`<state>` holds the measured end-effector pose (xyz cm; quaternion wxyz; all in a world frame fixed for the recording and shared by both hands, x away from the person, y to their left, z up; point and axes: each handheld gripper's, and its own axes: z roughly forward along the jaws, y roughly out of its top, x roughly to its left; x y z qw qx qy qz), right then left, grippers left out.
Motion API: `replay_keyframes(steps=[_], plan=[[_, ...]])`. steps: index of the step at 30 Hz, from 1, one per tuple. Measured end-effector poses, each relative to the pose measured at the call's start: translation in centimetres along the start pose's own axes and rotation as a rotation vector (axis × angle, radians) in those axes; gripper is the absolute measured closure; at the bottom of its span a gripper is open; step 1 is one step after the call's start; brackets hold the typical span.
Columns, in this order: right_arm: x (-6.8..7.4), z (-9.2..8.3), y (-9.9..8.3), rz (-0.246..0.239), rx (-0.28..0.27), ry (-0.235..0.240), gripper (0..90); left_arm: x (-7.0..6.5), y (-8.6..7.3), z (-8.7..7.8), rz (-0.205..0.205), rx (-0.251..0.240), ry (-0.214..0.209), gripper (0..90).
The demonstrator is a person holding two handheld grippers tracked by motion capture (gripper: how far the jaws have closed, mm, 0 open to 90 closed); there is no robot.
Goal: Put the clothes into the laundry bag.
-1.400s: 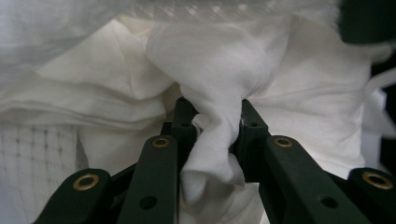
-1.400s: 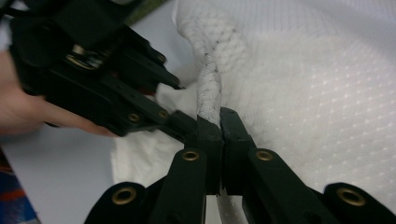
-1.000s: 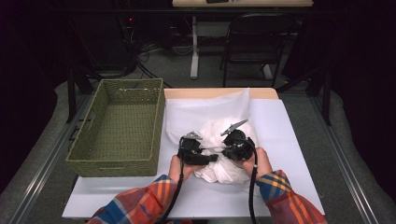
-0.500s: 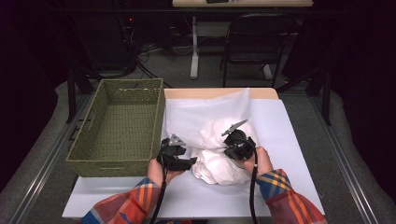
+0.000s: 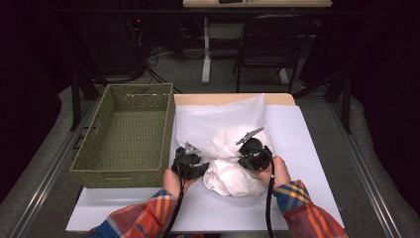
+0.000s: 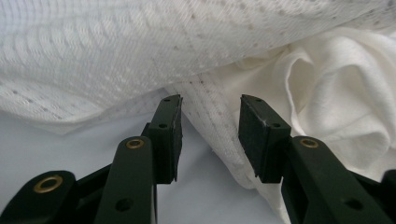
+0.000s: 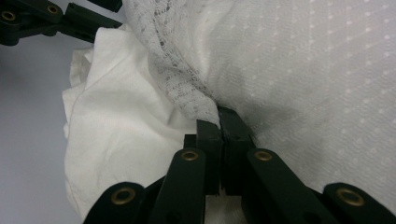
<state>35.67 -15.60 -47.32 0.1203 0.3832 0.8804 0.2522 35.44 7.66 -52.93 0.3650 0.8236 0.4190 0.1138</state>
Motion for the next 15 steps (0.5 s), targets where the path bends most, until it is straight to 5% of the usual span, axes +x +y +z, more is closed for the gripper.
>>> replay_keyframes(steps=[3, 5, 7, 8, 9, 15], plan=[[0.0, 0.0, 0.0, -0.006, 0.001, -0.001, 88.8, 0.3, -0.5, 1.0, -0.019, 0.043, -0.019, 56.4], [0.2, 0.0, 0.1, -0.003, -0.001, -0.001, 88.8, 0.7, -1.2, 1.9, -0.059, 0.074, -0.047, 64.3], [0.2, -0.1, 0.1, -0.003, -0.001, -0.001, 88.8, 0.9, -1.4, 1.9, -0.059, 0.072, -0.056, 68.9], [0.1, -0.2, 0.0, -0.008, -0.004, -0.003, 88.8, 1.1, -1.5, 1.7, -0.060, 0.071, -0.087, 83.9], [0.1, -0.2, 0.0, -0.008, -0.004, -0.003, 88.8, 1.1, -1.5, 1.7, -0.060, 0.071, -0.087, 87.4], [0.1, -0.3, 0.0, -0.010, -0.002, -0.003, 88.8, 0.7, -1.8, 0.6, -0.018, 0.055, -0.104, 89.2]])
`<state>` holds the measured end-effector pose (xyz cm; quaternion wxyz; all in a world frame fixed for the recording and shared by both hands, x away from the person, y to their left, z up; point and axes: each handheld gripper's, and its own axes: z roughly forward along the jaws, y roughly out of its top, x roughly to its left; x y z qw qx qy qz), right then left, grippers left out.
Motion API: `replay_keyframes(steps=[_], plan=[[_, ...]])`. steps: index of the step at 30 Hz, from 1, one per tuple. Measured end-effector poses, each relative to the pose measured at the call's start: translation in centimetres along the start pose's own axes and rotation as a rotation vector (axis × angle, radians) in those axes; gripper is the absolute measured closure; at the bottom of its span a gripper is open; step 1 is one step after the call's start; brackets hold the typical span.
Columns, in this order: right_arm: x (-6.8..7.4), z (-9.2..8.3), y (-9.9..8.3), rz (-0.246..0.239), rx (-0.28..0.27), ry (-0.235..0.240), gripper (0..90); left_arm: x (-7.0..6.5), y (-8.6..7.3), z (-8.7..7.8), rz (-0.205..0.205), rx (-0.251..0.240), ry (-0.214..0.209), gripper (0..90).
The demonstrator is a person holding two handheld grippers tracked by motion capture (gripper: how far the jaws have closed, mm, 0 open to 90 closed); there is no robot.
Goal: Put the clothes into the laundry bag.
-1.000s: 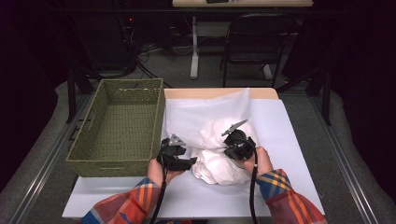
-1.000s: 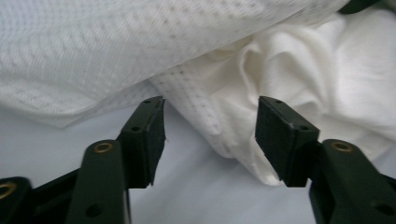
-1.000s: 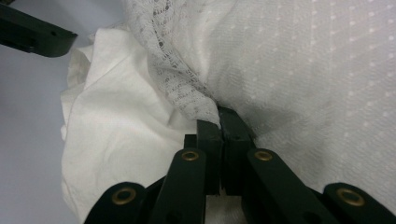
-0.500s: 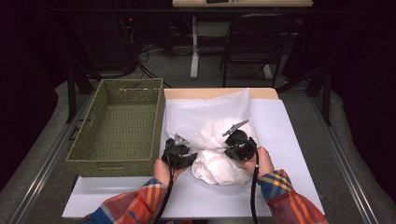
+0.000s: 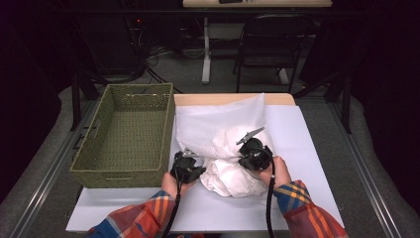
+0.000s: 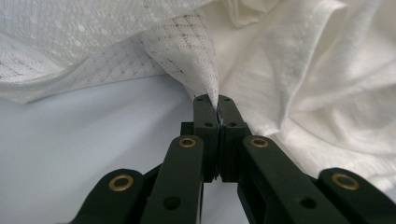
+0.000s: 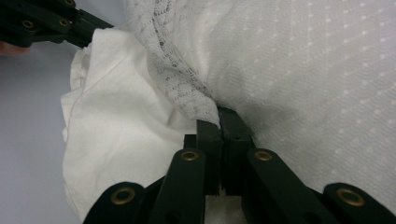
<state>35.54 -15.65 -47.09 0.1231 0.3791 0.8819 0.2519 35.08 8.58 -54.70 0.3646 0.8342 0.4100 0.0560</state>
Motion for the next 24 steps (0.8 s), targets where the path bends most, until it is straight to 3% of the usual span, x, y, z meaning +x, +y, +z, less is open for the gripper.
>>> replay_keyframes(steps=[8, 15, 20, 22, 23, 24], plan=[[0.1, -0.1, 0.0, 0.003, 0.001, -0.016, 89.0, -0.8, -1.4, -2.3, 0.084, 0.037, -0.032, 89.7], [0.2, -0.2, 0.1, -0.007, -0.008, -0.031, 88.9, -0.5, -2.9, -3.9, 0.095, 0.084, -0.078, 89.7], [0.3, -0.3, 0.2, -0.009, -0.010, -0.029, 88.9, -0.6, -3.1, -4.1, 0.124, 0.109, -0.084, 88.9], [0.3, -0.3, 0.2, -0.006, -0.012, -0.028, 88.9, -0.6, -2.8, -4.1, 0.142, 0.117, -0.078, 86.6], [0.3, -0.4, 0.3, -0.011, -0.014, -0.026, 88.9, -0.8, -2.6, -4.0, 0.154, 0.117, -0.059, 67.7], [0.3, -0.5, 0.3, -0.006, -0.018, -0.022, 88.8, -1.0, -2.3, -4.0, 0.168, 0.108, -0.037, 67.7]])
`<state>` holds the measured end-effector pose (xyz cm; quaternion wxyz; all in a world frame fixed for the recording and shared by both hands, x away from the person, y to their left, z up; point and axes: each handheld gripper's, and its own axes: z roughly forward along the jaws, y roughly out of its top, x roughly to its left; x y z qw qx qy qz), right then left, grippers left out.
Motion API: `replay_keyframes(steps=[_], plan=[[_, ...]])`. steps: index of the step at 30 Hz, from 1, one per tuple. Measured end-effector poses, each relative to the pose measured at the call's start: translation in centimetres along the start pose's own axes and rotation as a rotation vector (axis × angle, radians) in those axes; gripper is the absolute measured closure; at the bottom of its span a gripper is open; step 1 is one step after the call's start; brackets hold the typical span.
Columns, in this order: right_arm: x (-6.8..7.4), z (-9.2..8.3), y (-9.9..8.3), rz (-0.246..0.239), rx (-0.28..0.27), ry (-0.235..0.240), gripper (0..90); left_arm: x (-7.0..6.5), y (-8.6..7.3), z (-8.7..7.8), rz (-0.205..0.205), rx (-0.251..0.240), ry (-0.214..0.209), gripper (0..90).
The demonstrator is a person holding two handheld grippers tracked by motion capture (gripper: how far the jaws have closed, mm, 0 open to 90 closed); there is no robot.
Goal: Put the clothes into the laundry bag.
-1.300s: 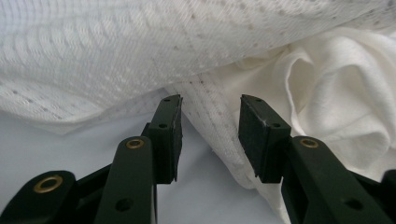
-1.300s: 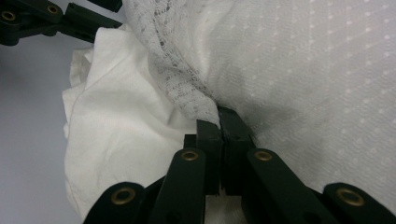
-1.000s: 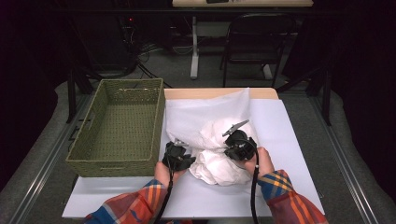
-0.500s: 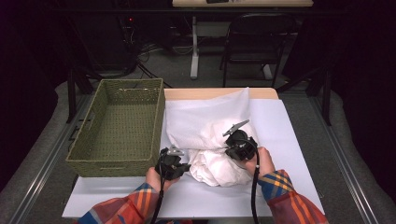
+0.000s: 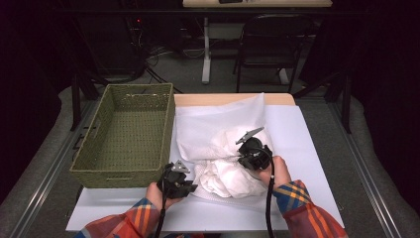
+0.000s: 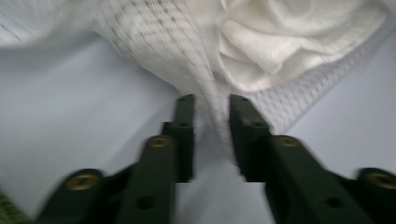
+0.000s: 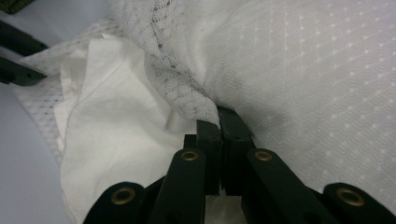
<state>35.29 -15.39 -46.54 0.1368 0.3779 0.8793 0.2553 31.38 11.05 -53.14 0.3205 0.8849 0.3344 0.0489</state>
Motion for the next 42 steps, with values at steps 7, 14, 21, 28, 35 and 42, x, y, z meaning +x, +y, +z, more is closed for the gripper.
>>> replay_keyframes(steps=[7, 14, 21, 28, 35, 42], plan=[[0.3, -0.6, 0.2, -0.005, -0.015, 0.005, 88.8, -0.1, 1.7, 1.4, 0.045, 0.009, 0.063, 65.5], [0.2, -0.6, 0.1, 0.005, -0.013, 0.011, 88.8, 0.6, 0.2, 0.9, 0.045, 0.052, 0.011, 88.6], [0.2, -0.5, 0.1, -0.003, -0.010, 0.015, 88.8, 0.3, -0.2, 0.1, 0.043, 0.056, -0.027, 89.3], [0.1, -0.5, 0.0, -0.001, -0.006, 0.012, 88.9, -0.1, -1.0, -0.8, 0.048, 0.071, -0.065, 89.6], [0.3, -0.6, 0.1, -0.007, -0.006, 0.009, 88.8, -0.1, -1.3, -1.2, 0.068, 0.076, -0.070, 85.4], [0.4, -0.6, 0.2, -0.002, -0.012, 0.014, 88.8, 0.0, -0.1, -0.3, 0.068, 0.073, -0.067, 49.1]])
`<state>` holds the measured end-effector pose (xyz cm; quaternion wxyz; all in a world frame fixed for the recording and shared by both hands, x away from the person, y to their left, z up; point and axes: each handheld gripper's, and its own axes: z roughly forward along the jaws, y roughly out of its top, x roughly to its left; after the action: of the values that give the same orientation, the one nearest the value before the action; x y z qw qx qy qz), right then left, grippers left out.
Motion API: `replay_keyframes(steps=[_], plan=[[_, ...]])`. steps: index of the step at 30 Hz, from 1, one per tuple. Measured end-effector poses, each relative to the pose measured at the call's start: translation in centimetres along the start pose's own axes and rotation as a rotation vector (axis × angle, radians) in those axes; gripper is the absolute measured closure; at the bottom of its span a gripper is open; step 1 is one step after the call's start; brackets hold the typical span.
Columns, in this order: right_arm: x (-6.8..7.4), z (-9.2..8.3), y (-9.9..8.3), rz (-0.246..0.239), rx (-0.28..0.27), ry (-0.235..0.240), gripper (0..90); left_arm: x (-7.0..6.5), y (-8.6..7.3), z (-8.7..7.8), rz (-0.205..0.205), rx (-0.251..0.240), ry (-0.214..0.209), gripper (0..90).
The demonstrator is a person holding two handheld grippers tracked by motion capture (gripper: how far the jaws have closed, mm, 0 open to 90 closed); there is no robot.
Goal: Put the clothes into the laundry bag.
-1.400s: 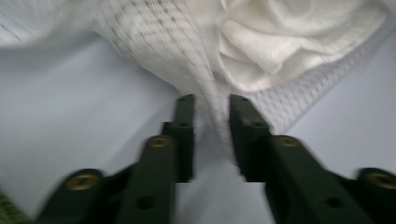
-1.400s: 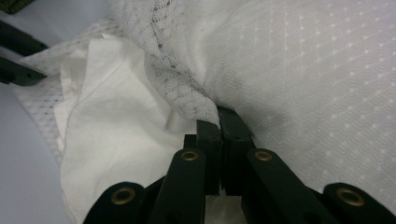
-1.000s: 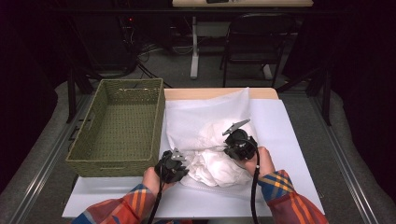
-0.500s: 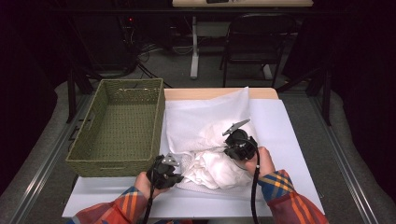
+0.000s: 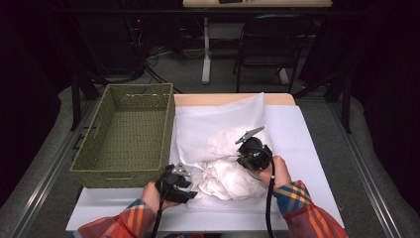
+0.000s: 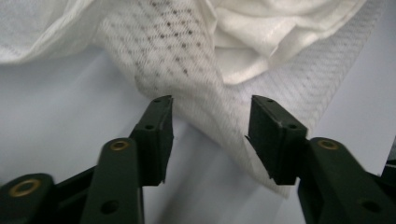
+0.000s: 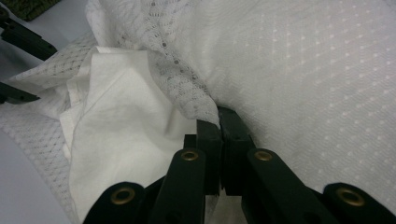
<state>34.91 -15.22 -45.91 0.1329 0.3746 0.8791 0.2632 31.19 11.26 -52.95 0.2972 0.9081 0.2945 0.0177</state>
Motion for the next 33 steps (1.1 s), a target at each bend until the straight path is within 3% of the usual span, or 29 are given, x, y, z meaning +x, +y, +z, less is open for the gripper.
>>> replay_keyframes(steps=[2, 3, 8, 12, 16, 23, 24, 26, 28, 33], plan=[[0.0, -0.1, 0.0, 0.000, -0.003, 0.003, 88.8, -0.1, 0.6, 0.4, 0.005, -0.002, 0.019, 46.8], [0.0, -0.1, 0.0, -0.002, -0.003, 0.002, 88.8, -0.2, 1.0, 0.8, 0.021, 0.004, 0.030, 50.9], [0.0, -0.3, 0.0, 0.003, -0.010, 0.002, 88.8, 0.1, 0.5, 1.3, 0.020, 0.017, 0.018, 85.0], [-0.1, -0.4, 0.0, 0.001, -0.012, 0.005, 88.8, 0.4, -0.3, 0.9, 0.015, 0.028, 0.008, 89.0], [-0.2, -0.4, 0.0, 0.001, -0.016, 0.005, 88.8, 0.5, -1.1, -0.1, -0.023, 0.028, -0.038, 89.3], [-0.1, -0.4, 0.0, 0.007, -0.010, 0.005, 88.8, -0.1, -1.6, -0.1, -0.005, 0.052, -0.026, 89.2], [-0.1, -0.4, 0.0, 0.005, -0.012, 0.005, 88.8, -0.1, -1.5, -0.1, 0.000, 0.052, -0.016, 88.7], [0.0, -0.4, 0.1, 0.003, -0.013, 0.003, 88.8, -0.3, -1.2, -0.2, 0.013, 0.056, 0.011, 70.8], [0.0, -0.4, 0.1, 0.004, -0.013, 0.004, 88.8, -0.3, -1.0, -0.3, 0.016, 0.047, 0.012, 59.9], [0.1, -0.6, 0.1, 0.003, -0.018, 0.007, 88.8, -1.1, 0.1, -1.6, 0.019, -0.042, 0.026, 38.2]])
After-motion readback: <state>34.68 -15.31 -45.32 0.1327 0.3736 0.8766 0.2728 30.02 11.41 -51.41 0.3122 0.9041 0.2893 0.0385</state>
